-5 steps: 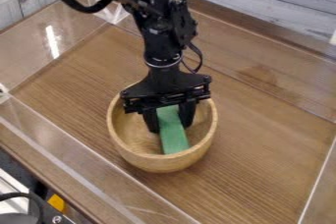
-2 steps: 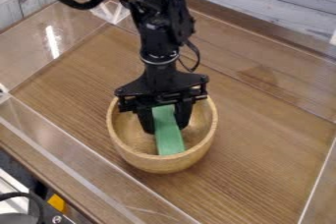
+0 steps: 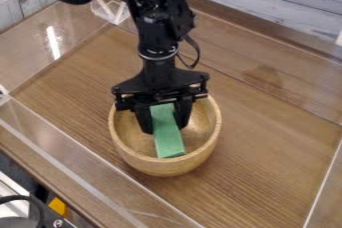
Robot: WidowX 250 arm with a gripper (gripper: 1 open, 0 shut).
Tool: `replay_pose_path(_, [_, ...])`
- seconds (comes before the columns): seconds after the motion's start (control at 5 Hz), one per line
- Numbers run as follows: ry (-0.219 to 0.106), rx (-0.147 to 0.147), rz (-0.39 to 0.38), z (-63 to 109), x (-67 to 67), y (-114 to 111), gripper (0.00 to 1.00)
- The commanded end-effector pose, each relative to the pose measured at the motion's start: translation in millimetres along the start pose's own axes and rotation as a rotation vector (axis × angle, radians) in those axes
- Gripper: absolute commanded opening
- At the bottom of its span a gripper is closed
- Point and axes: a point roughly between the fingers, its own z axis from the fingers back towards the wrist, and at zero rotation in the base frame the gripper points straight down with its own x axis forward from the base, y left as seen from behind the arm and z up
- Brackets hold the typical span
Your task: Remove the green block from inside the brown bowl and put it on the table
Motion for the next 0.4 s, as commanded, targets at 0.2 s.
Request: replay_pose_path(0.2, [-0.045,-0.037,0.011,23.1,10.1,-2.6,0.0])
